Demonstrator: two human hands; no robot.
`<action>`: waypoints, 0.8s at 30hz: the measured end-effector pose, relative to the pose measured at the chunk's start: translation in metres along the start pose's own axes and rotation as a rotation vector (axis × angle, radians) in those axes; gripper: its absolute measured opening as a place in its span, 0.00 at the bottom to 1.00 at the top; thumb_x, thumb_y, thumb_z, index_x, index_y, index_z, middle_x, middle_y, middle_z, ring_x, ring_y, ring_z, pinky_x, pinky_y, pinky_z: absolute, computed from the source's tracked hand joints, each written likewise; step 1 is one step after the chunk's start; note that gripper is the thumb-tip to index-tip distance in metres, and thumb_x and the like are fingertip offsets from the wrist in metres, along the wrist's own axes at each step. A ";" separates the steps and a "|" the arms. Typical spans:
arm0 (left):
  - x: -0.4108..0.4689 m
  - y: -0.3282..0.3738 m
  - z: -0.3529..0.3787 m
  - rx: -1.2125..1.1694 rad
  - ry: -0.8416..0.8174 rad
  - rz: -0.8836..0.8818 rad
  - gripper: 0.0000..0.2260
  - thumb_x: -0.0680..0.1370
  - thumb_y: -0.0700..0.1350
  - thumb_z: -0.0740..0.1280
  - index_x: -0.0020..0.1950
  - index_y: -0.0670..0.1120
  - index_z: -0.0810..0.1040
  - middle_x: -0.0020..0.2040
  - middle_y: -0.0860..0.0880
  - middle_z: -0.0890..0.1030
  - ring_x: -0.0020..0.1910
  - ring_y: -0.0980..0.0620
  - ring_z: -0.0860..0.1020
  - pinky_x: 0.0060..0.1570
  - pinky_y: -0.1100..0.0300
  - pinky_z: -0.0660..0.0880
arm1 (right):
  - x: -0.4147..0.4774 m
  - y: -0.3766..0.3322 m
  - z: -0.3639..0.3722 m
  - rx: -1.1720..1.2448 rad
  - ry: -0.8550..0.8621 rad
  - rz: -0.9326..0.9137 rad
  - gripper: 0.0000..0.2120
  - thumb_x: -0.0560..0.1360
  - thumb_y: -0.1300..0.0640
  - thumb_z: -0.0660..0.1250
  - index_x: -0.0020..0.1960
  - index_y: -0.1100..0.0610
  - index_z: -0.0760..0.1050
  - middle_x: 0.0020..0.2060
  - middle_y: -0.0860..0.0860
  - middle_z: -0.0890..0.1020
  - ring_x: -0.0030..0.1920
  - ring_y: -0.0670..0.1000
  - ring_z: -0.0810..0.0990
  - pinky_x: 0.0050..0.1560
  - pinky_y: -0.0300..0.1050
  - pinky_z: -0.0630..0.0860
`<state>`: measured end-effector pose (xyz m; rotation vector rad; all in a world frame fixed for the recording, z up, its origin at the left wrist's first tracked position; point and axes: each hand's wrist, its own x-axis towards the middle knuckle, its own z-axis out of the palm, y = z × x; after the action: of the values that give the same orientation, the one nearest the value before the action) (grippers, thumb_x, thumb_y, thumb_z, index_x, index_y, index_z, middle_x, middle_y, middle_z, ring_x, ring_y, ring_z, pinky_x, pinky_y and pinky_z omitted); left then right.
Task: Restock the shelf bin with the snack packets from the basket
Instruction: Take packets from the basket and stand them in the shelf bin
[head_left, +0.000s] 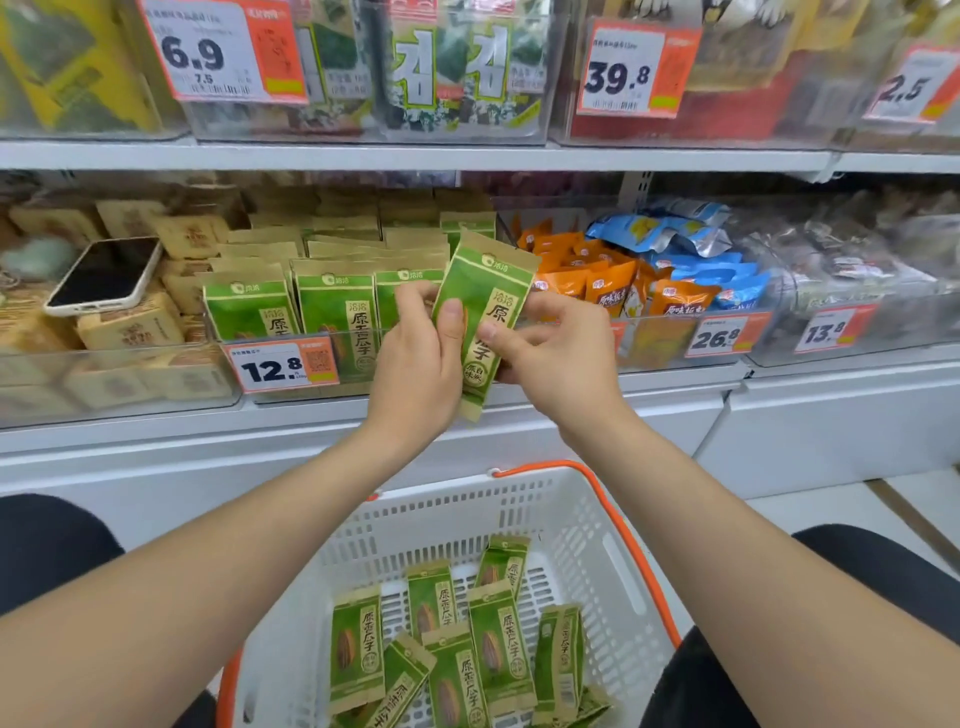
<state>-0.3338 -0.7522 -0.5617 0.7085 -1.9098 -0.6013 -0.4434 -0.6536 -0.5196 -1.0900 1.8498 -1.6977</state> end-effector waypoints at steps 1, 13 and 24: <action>0.007 0.003 -0.001 0.022 -0.019 0.016 0.14 0.89 0.53 0.54 0.66 0.44 0.68 0.51 0.47 0.83 0.46 0.42 0.81 0.43 0.45 0.73 | 0.002 -0.005 -0.001 0.024 0.028 -0.013 0.08 0.76 0.59 0.77 0.54 0.57 0.82 0.37 0.53 0.88 0.39 0.52 0.89 0.43 0.57 0.87; 0.078 0.015 -0.008 0.581 -0.073 0.376 0.17 0.85 0.51 0.54 0.68 0.45 0.73 0.60 0.45 0.76 0.57 0.41 0.73 0.54 0.46 0.67 | 0.050 -0.029 -0.006 -0.146 0.133 -0.339 0.50 0.71 0.71 0.74 0.79 0.40 0.52 0.58 0.42 0.79 0.55 0.47 0.84 0.57 0.54 0.82; 0.098 -0.019 -0.007 1.036 -0.213 0.253 0.26 0.75 0.66 0.60 0.58 0.46 0.77 0.56 0.44 0.84 0.58 0.40 0.80 0.64 0.42 0.68 | 0.095 -0.005 0.001 -0.569 0.012 -0.601 0.37 0.74 0.71 0.72 0.75 0.46 0.64 0.63 0.50 0.76 0.61 0.46 0.75 0.63 0.44 0.75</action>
<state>-0.3585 -0.8346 -0.5104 1.0211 -2.4243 0.5643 -0.4998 -0.7261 -0.4953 -2.0307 2.2298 -1.4635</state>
